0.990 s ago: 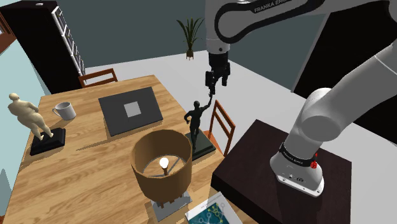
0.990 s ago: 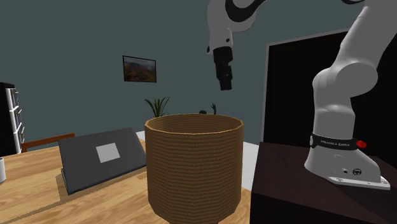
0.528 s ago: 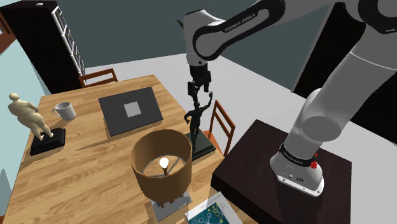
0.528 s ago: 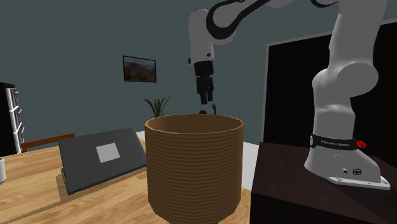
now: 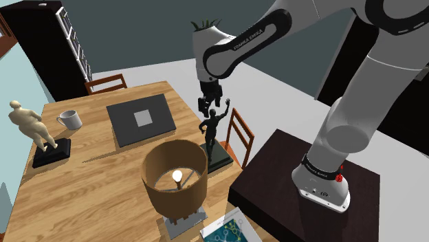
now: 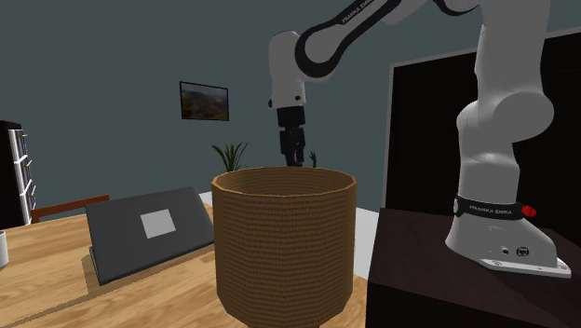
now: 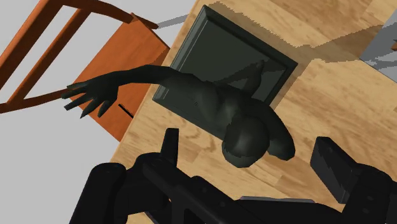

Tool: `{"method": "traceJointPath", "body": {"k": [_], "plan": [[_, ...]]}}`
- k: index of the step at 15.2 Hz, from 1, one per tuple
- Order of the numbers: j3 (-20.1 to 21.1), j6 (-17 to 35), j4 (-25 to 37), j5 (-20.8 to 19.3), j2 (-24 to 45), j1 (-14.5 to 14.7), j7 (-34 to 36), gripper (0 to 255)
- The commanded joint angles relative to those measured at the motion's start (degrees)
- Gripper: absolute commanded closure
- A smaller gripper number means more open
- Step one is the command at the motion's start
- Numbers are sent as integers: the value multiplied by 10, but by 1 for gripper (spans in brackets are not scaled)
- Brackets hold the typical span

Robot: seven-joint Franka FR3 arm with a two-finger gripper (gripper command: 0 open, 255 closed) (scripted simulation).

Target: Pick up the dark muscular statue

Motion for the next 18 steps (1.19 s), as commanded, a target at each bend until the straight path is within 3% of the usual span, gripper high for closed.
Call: {"method": "traceJointPath", "body": {"k": [1,2,3,12,18], "plan": [[0,13,-5,-2,8,0,2,0],[0,13,-5,-2,8,0,2,0],[0,13,-6,-2,8,0,2,255],[0,13,-5,-2,8,0,2,255],[-1,-33,18,4,-16,0,-5,255]]}}
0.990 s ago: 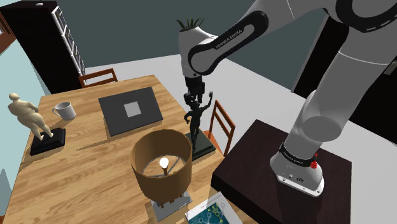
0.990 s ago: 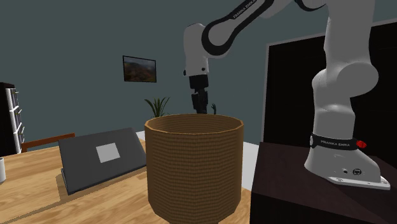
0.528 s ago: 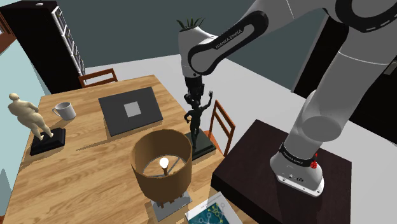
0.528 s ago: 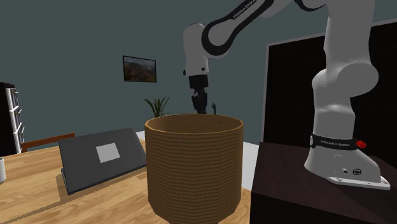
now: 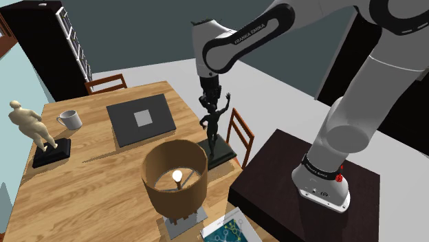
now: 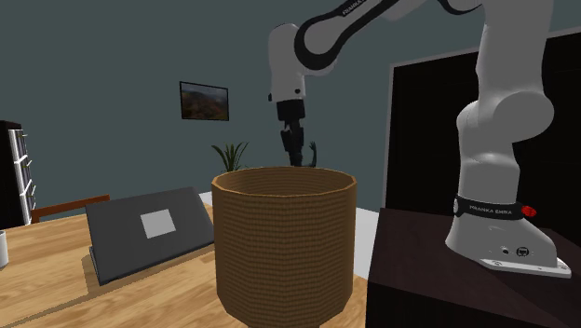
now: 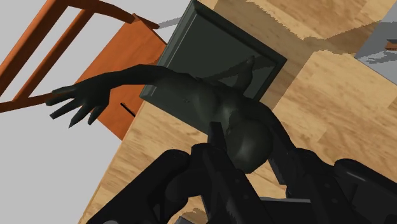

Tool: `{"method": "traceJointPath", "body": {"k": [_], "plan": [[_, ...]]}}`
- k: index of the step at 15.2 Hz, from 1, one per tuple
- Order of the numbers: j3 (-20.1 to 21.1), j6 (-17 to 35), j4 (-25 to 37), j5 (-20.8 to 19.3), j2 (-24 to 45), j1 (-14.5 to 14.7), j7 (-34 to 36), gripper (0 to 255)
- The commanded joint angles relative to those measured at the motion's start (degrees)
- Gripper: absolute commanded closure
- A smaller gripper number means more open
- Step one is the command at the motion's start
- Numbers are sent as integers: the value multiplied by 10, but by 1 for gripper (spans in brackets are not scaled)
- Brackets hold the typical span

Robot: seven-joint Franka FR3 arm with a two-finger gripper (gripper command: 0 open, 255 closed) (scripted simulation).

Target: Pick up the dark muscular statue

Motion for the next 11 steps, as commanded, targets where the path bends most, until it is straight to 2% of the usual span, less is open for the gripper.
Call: {"method": "traceJointPath", "body": {"k": [1,9,11], "plan": [[0,-15,8,2,-8,0,-2,255],[-1,-77,46,8,-32,0,-8,255],[-1,-78,47,8,-33,0,-9,255]]}}
